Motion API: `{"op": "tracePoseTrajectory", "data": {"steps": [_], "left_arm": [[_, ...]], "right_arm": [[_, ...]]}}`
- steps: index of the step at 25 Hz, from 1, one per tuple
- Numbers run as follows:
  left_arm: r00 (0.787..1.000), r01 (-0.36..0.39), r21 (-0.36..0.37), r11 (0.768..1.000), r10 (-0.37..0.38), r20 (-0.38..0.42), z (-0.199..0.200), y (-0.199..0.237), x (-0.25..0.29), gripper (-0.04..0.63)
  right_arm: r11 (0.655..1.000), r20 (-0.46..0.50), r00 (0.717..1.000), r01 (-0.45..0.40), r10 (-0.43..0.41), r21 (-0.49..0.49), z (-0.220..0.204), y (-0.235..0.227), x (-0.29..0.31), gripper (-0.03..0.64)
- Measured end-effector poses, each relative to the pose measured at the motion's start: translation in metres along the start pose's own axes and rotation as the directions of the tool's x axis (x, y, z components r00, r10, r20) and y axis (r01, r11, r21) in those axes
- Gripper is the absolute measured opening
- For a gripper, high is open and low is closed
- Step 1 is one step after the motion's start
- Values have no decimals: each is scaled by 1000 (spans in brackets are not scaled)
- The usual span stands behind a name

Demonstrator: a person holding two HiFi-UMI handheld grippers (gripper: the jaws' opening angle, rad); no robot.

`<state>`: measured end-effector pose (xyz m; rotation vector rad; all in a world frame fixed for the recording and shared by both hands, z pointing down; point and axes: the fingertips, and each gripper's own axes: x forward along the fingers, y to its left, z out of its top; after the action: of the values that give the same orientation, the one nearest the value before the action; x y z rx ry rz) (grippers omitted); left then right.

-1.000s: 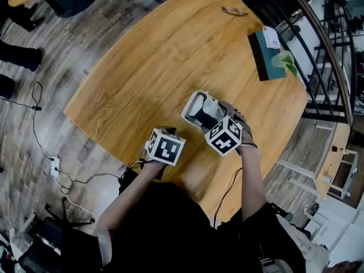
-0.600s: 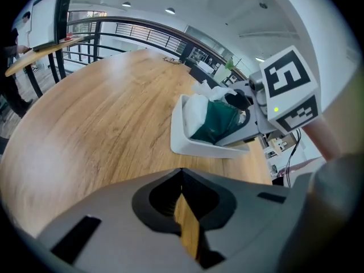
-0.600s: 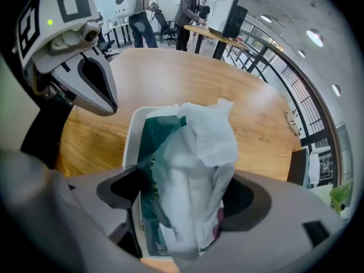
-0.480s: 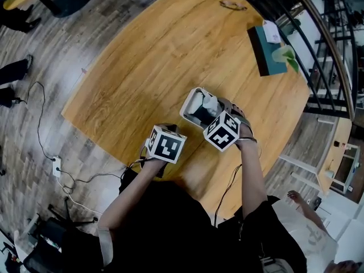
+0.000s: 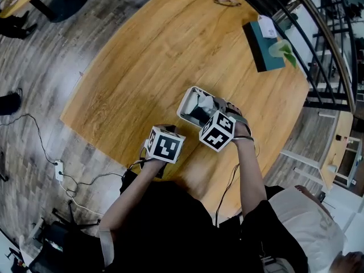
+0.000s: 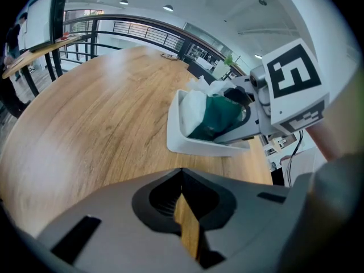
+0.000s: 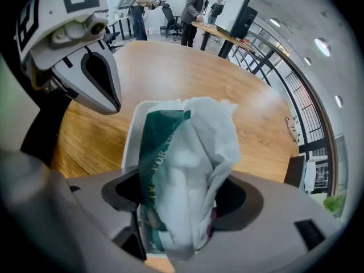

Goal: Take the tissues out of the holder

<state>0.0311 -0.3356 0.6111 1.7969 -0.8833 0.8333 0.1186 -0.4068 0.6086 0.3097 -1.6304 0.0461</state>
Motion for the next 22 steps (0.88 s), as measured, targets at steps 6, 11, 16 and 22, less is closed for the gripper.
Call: {"op": "tracePoseTrajectory", "data": {"steps": [6,11,16,22], "left_arm": [[1000,-2,7,1000,2,-5,0,0,1,8],[1000,-5,9,1000,5,-9,-1,1,1,8],[1000,-14,19,1000,14,-11,0,3,0,8],[1000,-1,17,1000,1,-12,-2,0,1,8]], "right_arm": [[1000,18,1000,18,-18,-4,0,3,-3,325],[1000,22,999,24,-24,-5,0,6,-4,305],[999,31,999,36,-36,5,0,6,-6,295],[998,44,998,53,-54,25,-1,8,-11,290]]}}
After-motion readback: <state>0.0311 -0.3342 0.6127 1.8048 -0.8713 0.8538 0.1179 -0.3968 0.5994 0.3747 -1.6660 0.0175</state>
